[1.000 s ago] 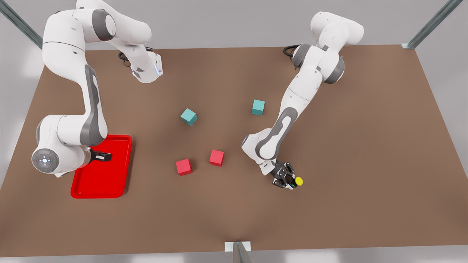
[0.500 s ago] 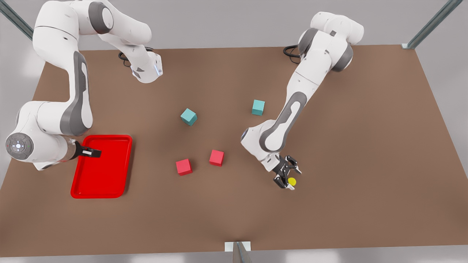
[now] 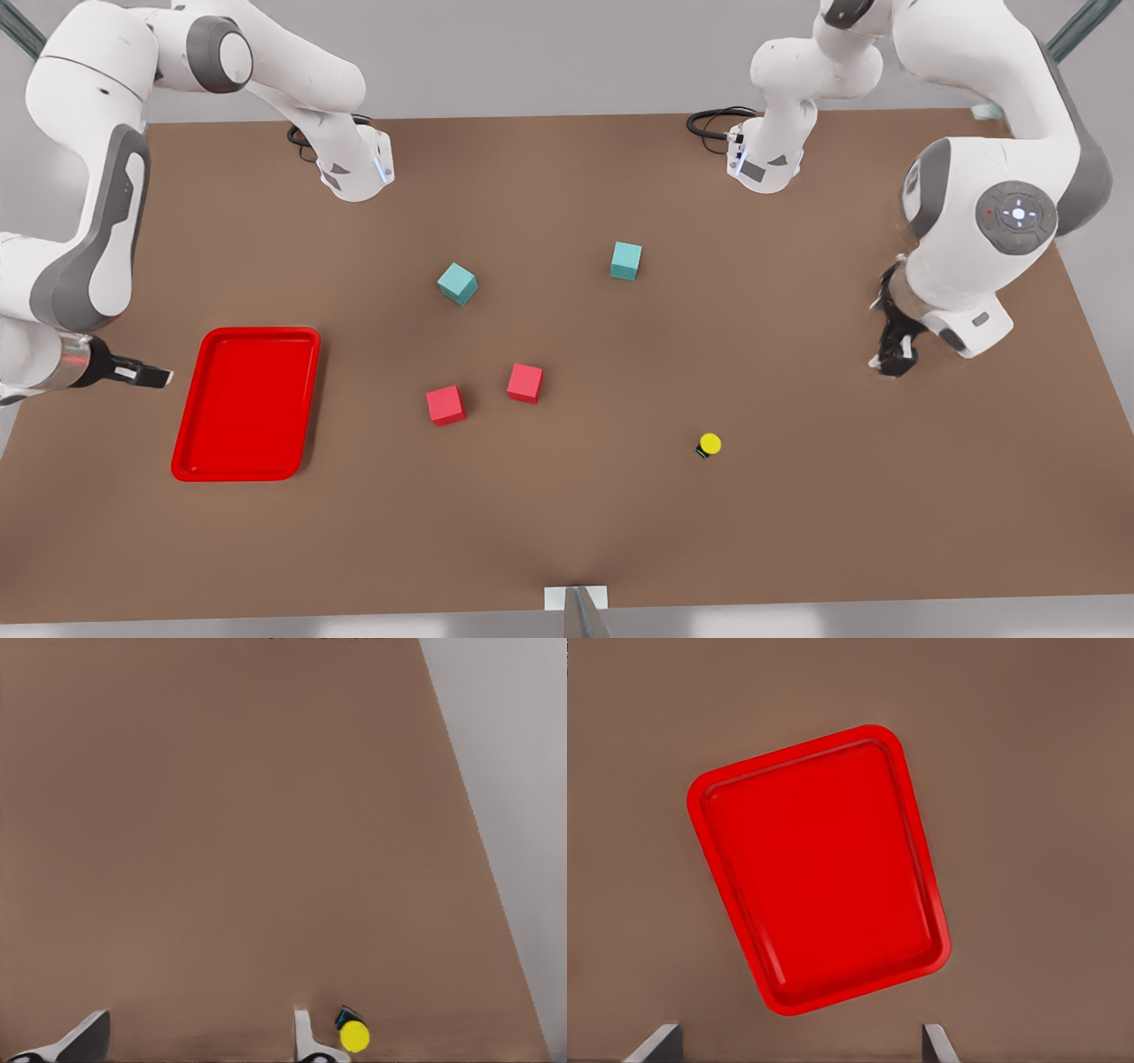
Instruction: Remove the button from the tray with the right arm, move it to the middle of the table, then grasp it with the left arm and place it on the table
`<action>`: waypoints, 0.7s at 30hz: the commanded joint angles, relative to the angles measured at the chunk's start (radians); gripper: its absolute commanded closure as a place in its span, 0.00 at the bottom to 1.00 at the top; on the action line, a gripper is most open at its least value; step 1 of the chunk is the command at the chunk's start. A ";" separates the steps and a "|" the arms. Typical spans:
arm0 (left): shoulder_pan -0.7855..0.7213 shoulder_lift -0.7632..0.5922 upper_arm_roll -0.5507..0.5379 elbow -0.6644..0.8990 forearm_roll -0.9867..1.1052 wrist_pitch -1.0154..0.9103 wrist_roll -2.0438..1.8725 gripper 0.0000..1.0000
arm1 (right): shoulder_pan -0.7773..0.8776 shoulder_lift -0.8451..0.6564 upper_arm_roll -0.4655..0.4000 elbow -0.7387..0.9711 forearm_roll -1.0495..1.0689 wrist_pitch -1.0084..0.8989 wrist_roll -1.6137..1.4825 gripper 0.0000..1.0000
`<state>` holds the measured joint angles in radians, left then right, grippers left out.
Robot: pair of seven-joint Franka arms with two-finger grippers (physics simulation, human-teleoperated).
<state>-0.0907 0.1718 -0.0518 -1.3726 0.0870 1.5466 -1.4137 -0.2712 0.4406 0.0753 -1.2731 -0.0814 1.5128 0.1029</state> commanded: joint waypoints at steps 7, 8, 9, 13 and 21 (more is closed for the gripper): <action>0.014 -0.328 0.009 -0.368 -0.124 0.024 1.549 0.00 | 0.010 0.006 0.006 0.038 0.003 -0.014 -0.129 0.00; 0.009 -0.322 0.009 -0.368 -0.122 0.027 1.549 0.00 | 0.009 0.007 0.005 0.032 0.003 -0.003 -0.127 0.00; 0.005 -0.319 0.007 -0.367 -0.122 0.027 1.544 0.00 | 0.006 0.007 0.005 0.024 0.000 0.009 -0.127 0.00; 0.000 -0.265 -0.020 -0.309 -0.125 0.036 1.490 0.00 | 0.009 0.003 0.005 0.006 -0.004 0.056 -0.127 0.00; -0.001 -0.178 -0.020 -0.235 -0.122 0.039 1.487 0.00 | 0.017 -0.054 0.047 -0.138 -0.018 0.224 -0.132 0.00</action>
<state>-0.0880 -0.0192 -0.0727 -1.6211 -0.0358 1.5846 -0.3771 -0.2541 0.3909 0.1138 -1.4005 -0.0989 1.6551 0.0151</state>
